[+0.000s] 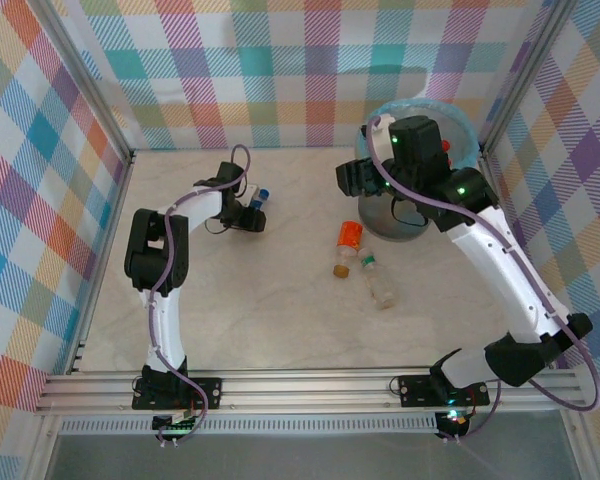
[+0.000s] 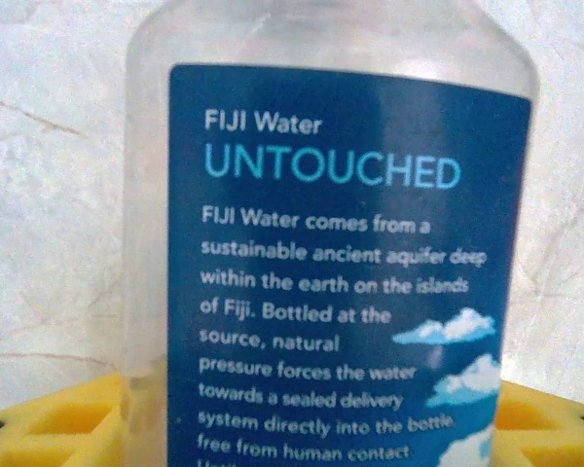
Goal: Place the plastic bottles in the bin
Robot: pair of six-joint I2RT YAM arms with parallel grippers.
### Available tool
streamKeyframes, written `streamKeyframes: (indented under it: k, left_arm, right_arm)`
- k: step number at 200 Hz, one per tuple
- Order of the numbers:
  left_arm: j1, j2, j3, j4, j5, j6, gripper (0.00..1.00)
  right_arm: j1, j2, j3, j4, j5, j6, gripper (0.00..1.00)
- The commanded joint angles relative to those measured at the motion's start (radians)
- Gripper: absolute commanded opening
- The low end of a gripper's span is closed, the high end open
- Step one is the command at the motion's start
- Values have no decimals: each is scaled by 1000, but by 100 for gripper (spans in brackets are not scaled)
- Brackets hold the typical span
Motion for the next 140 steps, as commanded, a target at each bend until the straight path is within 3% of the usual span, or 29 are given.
streamKeyframes:
  k: [1,32,68,140]
  left_arm:
    - [-11,-59,-41,5,24,-3,59]
    - [-11,-179,-101,53,28,-25,57]
    - [-12,-429,-219,159,54,-36,56]
    - [-126,-890,-365,377,253,27,54]
  right_arm:
    - [7,-26,-11,-12,17,14,78]
    - [7,-28,-24,-1,-19,22,78]
    - [6,-38,-46,66,-121,37,78]
    - [5,-20,-52,355,-515,146,82]
